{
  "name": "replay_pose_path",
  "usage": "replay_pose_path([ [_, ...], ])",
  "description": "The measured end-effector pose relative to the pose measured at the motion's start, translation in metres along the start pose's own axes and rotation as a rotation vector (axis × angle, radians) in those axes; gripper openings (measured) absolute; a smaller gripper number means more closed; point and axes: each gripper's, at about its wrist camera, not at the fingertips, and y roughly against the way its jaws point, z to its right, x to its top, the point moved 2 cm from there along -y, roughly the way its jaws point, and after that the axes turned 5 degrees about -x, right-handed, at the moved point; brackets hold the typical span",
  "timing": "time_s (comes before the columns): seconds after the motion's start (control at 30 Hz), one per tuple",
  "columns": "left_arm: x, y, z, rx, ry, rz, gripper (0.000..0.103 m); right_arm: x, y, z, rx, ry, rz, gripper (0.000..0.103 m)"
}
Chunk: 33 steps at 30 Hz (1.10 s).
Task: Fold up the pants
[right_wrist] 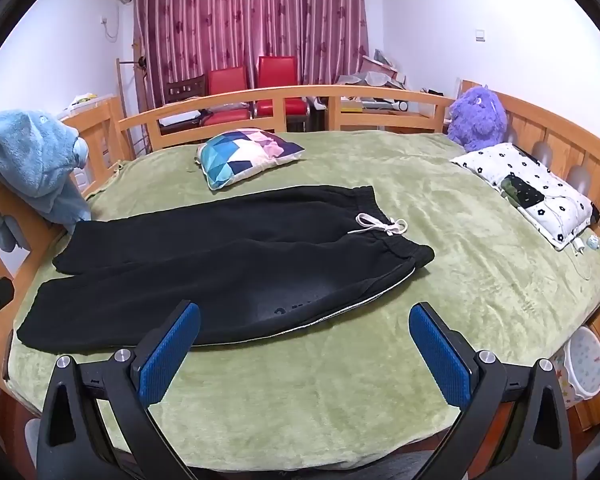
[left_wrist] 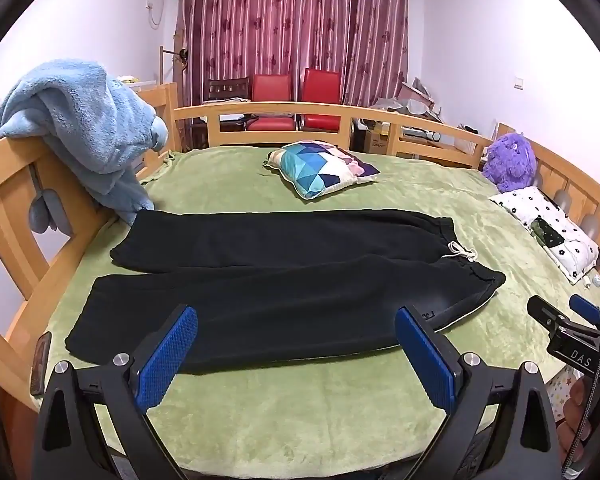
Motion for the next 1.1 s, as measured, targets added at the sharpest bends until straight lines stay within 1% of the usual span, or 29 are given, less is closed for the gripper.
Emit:
replay_pose_path([
  [0.27,-0.001,0.010,0.000,0.032,-0.004,0.019,0.100,0.000,0.007,-0.002,0.031,-0.001,0.011,0.102],
  [0.47,0.003,0.011,-0.002,0.053,-0.005,0.026,0.100,0.007,0.007,-0.010,0.046,0.001,0.010,0.102],
  [0.57,0.002,0.011,-0.005,0.052,0.009,0.036,0.100,0.010,0.007,-0.013,0.050,0.008,0.015,0.102],
  [0.73,0.004,0.004,-0.009,0.049,0.011,0.026,0.100,0.011,0.001,-0.015,0.060,0.008,0.010,0.102],
  [1.1,0.001,-0.001,0.001,0.074,-0.016,0.033,0.100,0.004,-0.012,0.000,0.073,-0.022,-0.010,0.102],
])
